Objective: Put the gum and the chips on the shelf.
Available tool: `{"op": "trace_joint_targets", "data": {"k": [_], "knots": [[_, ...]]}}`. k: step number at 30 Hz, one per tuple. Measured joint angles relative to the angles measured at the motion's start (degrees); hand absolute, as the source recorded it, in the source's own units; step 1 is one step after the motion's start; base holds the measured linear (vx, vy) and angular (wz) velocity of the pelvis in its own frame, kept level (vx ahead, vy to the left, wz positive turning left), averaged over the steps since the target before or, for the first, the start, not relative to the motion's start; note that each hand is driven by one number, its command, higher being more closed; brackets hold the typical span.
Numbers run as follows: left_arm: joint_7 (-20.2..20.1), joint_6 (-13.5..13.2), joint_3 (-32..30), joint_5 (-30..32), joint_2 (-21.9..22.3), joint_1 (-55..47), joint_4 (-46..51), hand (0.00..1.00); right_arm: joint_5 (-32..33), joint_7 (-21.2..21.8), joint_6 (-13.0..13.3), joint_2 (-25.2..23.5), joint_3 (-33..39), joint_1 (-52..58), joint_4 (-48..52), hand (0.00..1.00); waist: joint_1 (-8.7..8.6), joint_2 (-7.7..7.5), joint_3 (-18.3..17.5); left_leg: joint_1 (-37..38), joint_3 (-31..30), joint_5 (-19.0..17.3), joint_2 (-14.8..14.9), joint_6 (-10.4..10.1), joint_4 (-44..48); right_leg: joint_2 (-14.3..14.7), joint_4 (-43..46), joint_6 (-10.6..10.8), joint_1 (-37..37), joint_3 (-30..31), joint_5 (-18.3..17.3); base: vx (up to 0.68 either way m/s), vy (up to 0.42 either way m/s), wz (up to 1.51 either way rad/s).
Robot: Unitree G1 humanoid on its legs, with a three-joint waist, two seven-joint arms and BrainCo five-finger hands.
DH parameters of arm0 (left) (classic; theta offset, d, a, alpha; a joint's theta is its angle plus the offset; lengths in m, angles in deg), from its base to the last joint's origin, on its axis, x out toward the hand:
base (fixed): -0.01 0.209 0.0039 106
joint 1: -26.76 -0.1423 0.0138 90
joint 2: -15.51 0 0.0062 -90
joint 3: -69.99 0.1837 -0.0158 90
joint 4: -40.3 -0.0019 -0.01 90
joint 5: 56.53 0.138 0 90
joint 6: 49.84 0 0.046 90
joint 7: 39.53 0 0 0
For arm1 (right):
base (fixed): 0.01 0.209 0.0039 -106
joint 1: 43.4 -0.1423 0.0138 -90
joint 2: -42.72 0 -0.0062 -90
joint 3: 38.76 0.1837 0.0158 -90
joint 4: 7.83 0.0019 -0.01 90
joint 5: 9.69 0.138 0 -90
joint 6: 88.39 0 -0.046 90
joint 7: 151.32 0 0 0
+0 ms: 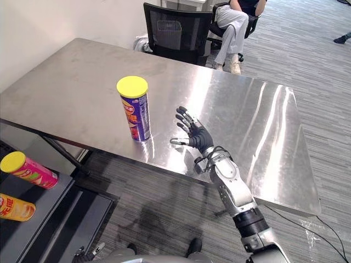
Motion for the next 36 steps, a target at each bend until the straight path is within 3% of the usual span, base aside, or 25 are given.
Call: {"op": "trace_joint_targets", "data": {"k": [15, 23, 36], "knots": [[-0.08, -0.27, 0.37, 0.39, -0.02, 0.20, 1.30, 0.00, -2.09, -4.27, 0.12, -2.74, -1.19, -9.50, -8.08, 0.00, 1.64, 0.00, 1.45, -0.21, -1.69, 0.95, -0.32, -0.02, -0.24, -0.19, -0.02, -0.08, 0.36, -1.41, 0.06, -0.01, -0.005, 0.05], [-0.14, -0.26, 0.85, 0.38, 0.13, 1.29, 1.59, 0.00, -2.19, -4.33, 0.34, -3.25, -1.80, -15.30, -12.76, 0.00, 3.83, -0.08, 3.11, -0.34, -3.49, 2.20, -0.88, 0.00, -1.18, -0.66, -0.04, -0.14, 0.91, -3.13, 0.12, -0.01, -0.003, 0.12], [-0.39, -0.21, 0.76, 0.41, 0.15, 1.16, 2.84, 0.00, -2.29, -4.88, 0.41, -3.34, -2.12, -22.42, -18.65, 0.00, 5.68, -0.45, 4.01, -1.46, -6.87, 3.11, -1.71, 0.23, -1.07, -1.30, -0.02, -0.09, 1.85, -5.50, 0.14, 0.00, 0.001, 0.12]]}}
